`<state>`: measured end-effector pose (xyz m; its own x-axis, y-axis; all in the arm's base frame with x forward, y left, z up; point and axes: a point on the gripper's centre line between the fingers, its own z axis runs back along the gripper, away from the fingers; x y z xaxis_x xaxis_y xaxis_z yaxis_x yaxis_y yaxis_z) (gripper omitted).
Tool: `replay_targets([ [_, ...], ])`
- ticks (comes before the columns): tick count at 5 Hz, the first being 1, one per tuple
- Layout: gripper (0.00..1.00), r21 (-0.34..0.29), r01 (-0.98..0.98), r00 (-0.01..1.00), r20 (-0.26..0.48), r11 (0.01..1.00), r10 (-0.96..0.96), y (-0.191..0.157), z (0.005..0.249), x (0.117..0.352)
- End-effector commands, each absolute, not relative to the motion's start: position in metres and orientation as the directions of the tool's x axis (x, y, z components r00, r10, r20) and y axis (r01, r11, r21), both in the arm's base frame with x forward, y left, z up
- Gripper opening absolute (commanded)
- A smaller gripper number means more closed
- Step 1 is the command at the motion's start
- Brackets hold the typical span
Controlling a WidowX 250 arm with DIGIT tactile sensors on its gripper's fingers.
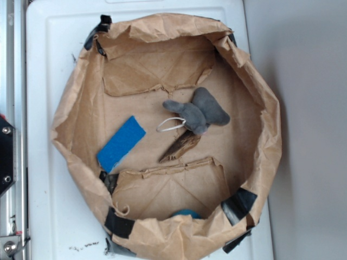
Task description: Grab the blue ball.
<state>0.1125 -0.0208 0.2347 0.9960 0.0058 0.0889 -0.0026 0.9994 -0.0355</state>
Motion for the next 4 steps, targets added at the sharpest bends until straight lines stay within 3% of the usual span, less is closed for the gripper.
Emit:
replay_targets([
  [1, 1.0, -0.035, -0.003, 0.996, 0.089, 0.999, 0.006, -0.021, 0.235, 0.113],
  [2, 1.0, -0.073, 0.009, 0.997, 0.079, 0.997, -0.003, -0.016, 0.233, 0.158],
  [3, 1.0, -0.041, 0.026, 0.995, 0.096, 0.999, -0.022, -0.016, 0.221, 0.202],
  [4, 1.0, 0.026, 0.155, 0.979, 0.13, 0.988, -0.157, -0.017, 0.21, 0.236],
])
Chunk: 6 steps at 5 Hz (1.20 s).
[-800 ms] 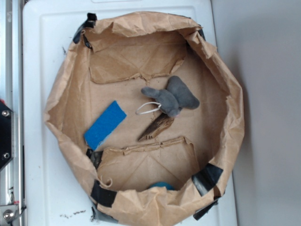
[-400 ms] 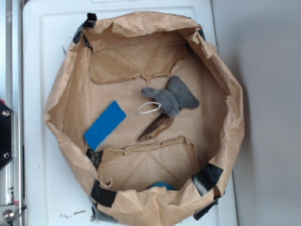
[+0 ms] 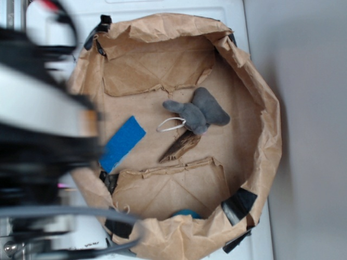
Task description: Grab the blue ball.
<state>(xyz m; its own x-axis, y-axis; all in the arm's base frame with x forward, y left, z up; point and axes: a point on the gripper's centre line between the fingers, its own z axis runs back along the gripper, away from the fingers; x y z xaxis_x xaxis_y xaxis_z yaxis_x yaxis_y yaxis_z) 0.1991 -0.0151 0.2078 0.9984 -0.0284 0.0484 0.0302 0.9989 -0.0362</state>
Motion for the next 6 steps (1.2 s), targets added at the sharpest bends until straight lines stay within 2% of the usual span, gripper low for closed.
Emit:
replay_targets([
  [1, 1.0, 0.026, 0.155, 0.979, 0.13, 0.988, -0.157, -0.017, 0.21, 0.236],
  [3, 1.0, 0.026, 0.155, 0.979, 0.13, 0.988, -0.157, -0.017, 0.21, 0.236],
  [4, 1.0, 0.01, 0.33, 0.9, 0.298, 0.944, -0.318, 0.012, 0.17, 0.245],
  [5, 1.0, 0.03, 0.397, 0.875, 0.288, 0.917, -0.388, 0.038, 0.121, 0.259],
  [6, 1.0, 0.051, 0.423, 0.858, 0.299, 0.905, -0.418, 0.048, 0.106, 0.261],
])
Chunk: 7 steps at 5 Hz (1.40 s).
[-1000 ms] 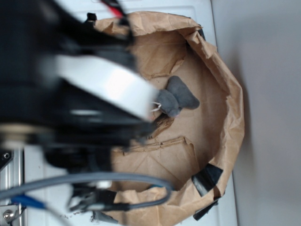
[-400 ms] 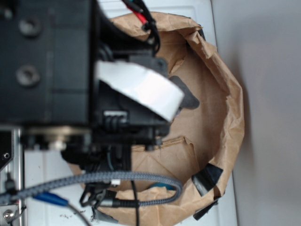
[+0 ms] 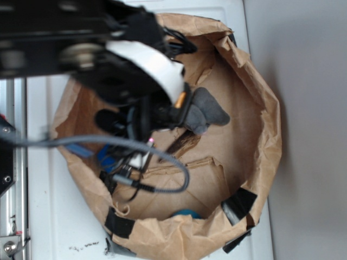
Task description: Grab the blue ball.
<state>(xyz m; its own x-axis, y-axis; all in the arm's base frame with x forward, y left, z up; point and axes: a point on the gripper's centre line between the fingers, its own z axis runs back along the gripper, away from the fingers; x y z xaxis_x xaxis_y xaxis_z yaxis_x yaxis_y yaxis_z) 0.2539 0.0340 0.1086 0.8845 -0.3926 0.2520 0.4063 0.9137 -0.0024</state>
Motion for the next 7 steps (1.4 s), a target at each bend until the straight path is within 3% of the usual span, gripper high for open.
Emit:
replay_targets([
  [1, 1.0, 0.072, 0.518, 0.805, 0.295, 0.852, -0.514, 0.036, 0.09, 0.269],
  [2, 1.0, 0.107, 0.62, 0.725, 0.3, 0.778, -0.619, 0.002, 0.09, 0.271],
  [3, 1.0, 0.09, 0.656, 0.709, 0.266, 0.75, -0.652, -0.019, 0.091, 0.279],
  [4, 1.0, 0.112, 0.711, 0.658, 0.242, 0.694, -0.713, -0.046, 0.085, 0.285],
  [5, 1.0, 0.089, 0.758, 0.616, 0.231, 0.646, -0.753, -0.06, 0.067, 0.296],
  [6, 1.0, 0.091, 0.795, 0.558, 0.277, 0.599, -0.782, -0.057, 0.061, 0.297],
  [7, 1.0, 0.091, 0.795, 0.558, 0.277, 0.599, -0.782, -0.057, 0.061, 0.297],
])
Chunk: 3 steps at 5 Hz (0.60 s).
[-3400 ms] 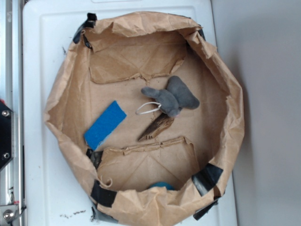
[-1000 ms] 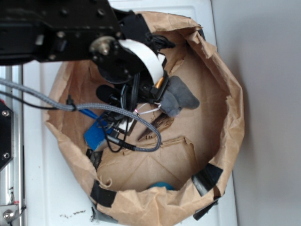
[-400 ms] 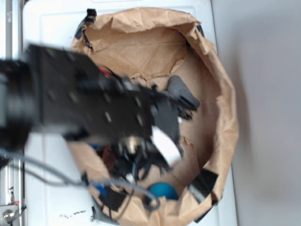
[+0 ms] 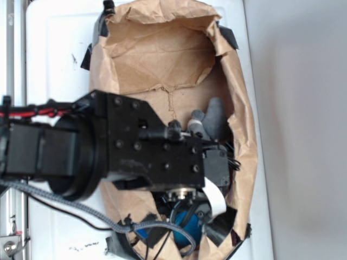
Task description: Grab the blue ball.
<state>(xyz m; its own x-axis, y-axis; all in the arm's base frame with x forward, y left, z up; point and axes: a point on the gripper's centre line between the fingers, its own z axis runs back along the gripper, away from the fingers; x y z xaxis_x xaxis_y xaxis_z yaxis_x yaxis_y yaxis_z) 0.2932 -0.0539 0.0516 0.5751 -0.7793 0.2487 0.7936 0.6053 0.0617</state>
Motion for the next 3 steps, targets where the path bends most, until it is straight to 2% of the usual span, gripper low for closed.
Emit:
replay_targets([
  [1, 1.0, 0.091, 0.795, 0.558, 0.277, 0.599, -0.782, -0.057, 0.061, 0.297],
  [2, 1.0, 0.038, 0.853, 0.484, 0.32, 0.521, -0.814, -0.041, 0.062, 0.303],
  [3, 1.0, -0.021, 0.904, 0.416, 0.282, 0.428, -0.865, -0.025, 0.063, 0.316],
])
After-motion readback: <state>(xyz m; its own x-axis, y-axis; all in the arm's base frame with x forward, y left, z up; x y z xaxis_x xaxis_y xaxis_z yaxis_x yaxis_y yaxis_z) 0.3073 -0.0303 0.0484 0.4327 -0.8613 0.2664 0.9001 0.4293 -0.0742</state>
